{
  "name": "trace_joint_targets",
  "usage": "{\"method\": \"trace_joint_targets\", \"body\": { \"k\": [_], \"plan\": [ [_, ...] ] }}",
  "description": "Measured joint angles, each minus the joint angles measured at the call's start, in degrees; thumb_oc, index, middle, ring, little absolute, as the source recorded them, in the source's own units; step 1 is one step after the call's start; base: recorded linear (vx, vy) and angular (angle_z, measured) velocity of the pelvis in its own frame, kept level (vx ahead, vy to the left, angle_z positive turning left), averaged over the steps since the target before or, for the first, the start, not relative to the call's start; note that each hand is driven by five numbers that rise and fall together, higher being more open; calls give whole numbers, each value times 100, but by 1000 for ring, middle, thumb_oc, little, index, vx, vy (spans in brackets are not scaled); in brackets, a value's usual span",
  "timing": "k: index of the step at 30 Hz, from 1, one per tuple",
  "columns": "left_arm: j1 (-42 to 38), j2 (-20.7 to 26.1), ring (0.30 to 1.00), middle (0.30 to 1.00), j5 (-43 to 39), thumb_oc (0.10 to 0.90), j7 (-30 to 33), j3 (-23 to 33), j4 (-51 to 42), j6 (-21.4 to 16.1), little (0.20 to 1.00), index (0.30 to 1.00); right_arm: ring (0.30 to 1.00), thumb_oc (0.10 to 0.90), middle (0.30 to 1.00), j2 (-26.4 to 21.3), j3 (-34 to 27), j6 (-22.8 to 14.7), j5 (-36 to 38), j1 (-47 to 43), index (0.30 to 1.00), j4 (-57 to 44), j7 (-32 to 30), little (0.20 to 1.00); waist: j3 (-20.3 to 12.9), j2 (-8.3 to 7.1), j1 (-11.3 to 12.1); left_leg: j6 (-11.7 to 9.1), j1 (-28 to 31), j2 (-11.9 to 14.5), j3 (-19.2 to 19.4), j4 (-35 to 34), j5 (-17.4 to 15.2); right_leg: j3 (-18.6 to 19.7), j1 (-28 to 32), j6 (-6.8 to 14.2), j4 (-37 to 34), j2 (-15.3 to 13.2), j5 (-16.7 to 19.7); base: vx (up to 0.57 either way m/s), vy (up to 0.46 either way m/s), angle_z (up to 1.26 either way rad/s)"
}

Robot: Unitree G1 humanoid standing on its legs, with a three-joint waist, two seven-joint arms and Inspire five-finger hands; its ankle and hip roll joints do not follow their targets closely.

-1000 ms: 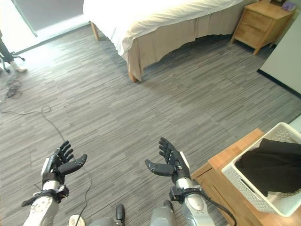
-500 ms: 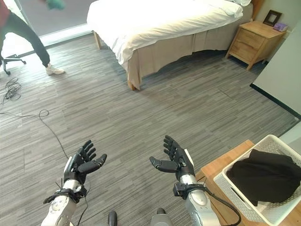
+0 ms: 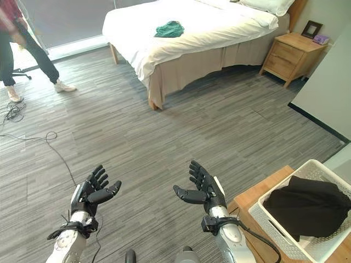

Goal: Pick up bed clothes into laundry basket.

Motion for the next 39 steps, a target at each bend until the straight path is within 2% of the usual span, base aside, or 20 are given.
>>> {"method": "trace_joint_targets", "body": {
  "k": [3,4,7,8,9,12,16,24,28,29,30,31,32,33,34,35,36,37,38,39],
  "plan": [
    [0,0,900,900,0,800,1,0,0,0,900,900,900,800,900,0,1,0,-1,54,900,0,8,900,-10,0,0,0,0,-3,0,0,0,1,0,-1,-2,-3,1,0,0,0],
    [0,8,900,900,0,800,1,0,4,0,900,900,900,800,900,2,1,0,1,123,900,0,23,900,-187,-116,2,-6,-1,-14,3,0,3,7,-10,2,-3,-12,-1,-30,-49,4],
    [53,170,900,900,4,800,-179,9,19,0,900,900,900,800,900,10,-157,-15,229,202,900,116,103,900,-329,-67,73,-15,-137,64,181,4,8,-183,-187,-26,-15,-83,-4,-87,-101,-18],
    [202,185,900,900,-2,800,-231,212,6,-2,900,900,900,800,900,-5,-214,-4,230,82,900,331,58,900,-367,-41,145,8,-137,115,404,11,-16,-175,-237,-10,-151,-73,123,-43,-85,-58],
    [227,216,900,900,-4,800,-200,266,41,0,900,900,900,800,900,-19,-249,-5,230,44,900,401,16,900,-371,-33,142,46,-141,111,463,20,-41,-129,-269,-19,-161,-67,169,-46,-108,-53],
    [322,178,900,900,-104,800,-132,436,98,-7,900,900,900,800,900,-289,-590,-9,415,226,900,418,-27,900,-439,82,112,44,-160,104,436,11,-37,-183,-225,12,-208,-48,191,-31,-88,1],
    [221,322,900,900,-42,800,-95,443,233,-4,900,900,900,800,900,-299,-818,-85,556,241,900,469,-162,900,-432,68,27,58,-128,87,289,66,-46,-360,15,24,-330,-76,195,15,-10,23],
    [159,338,900,900,16,800,-67,461,234,-13,900,900,900,800,900,-272,-857,-134,551,241,900,468,-134,900,-393,66,69,96,-125,20,248,64,-95,-426,175,72,-497,-139,226,24,63,5],
    [116,339,900,900,17,800,-65,452,234,-13,900,900,900,800,900,-302,-855,-135,510,61,900,468,-157,900,-270,37,62,132,-156,-147,270,108,-140,-437,157,117,-480,-333,223,48,181,2],
    [59,359,900,900,14,800,-61,413,249,-16,900,900,900,800,900,-294,-859,-143,464,51,900,467,-153,900,-193,-63,39,217,-143,-335,293,107,-232,-463,89,163,-321,-498,288,70,247,18],
    [-94,363,900,900,12,800,-46,367,329,-16,900,900,900,800,900,-311,-891,-145,414,51,900,466,-155,900,-39,-100,25,520,-198,-479,319,352,-440,-467,-35,171,184,-631,191,71,317,34],
    [-165,320,900,900,14,800,-38,326,380,-10,900,900,900,800,900,-397,-898,-140,396,25,900,463,-160,900,30,-65,9,462,-252,-419,335,471,-441,-500,-276,229,596,-693,100,102,288,11],
    [-320,332,900,900,16,800,-3,292,472,-97,900,900,900,800,900,-245,-940,-181,297,39,900,458,-167,900,265,-300,-1,608,-608,-845,734,1614,-884,-293,-831,308,1646,-1012,92,174,328,3],
    [-383,281,900,900,14,800,34,261,533,-96,900,900,900,800,900,-313,-949,-220,276,-1,900,379,-188,900,381,-179,-28,902,-823,-863,960,2131,-1128,-244,-1123,304,2350,-1077,158,225,141,-14],
    [-375,342,900,900,16,800,20,242,584,-55,900,900,900,800,900,-200,-867,-183,219,62,900,523,-208,900,507,-210,-136,820,-650,-886,923,2042,-1490,-18,-1601,228,3154,-1052,411,292,83,-7],
    [-339,394,900,900,16,800,23,246,576,-53,900,900,900,800,900,-175,-776,-114,174,127,900,535,-207,900,522,-217,-134,807,-604,-899,904,1975,-1476,-11,-1893,280,3430,-982,290,540,21,-20],
    [-317,493,900,900,15,800,25,292,560,-52,900,900,900,800,900,-161,-663,-88,140,185,900,507,-189,900,605,-157,-167,747,-564,-825,833,1841,-1325,-168,-2062,168,3262,-802,174,464,-10,-21],
    [-339,551,900,900,7,800,47,309,552,-59,900,900,900,800,900,-162,-616,-92,140,248,900,461,-190,900,647,-214,-226,731,-581,-843,761,1751,-1311,-210,-2194,172,3029,-667,141,522,-46,1],
    [-496,682,900,900,-4,800,118,396,571,-68,900,900,900,800,900,-96,-572,-118,144,220,900,458,-188,900,759,-259,-259,683,-676,-841,560,1612,-1249,-313,-2250,278,1900,-423,100,204,-24,19],
    [-614,726,900,900,-9,800,130,410,640,-73,900,900,900,800,900,-86,-558,-134,153,247,900,450,-218,900,802,-288,-340,596,-695,-880,523,1483,-1214,-353,-2316,204,1511,-388,156,632,-126,62]
  ]
}}
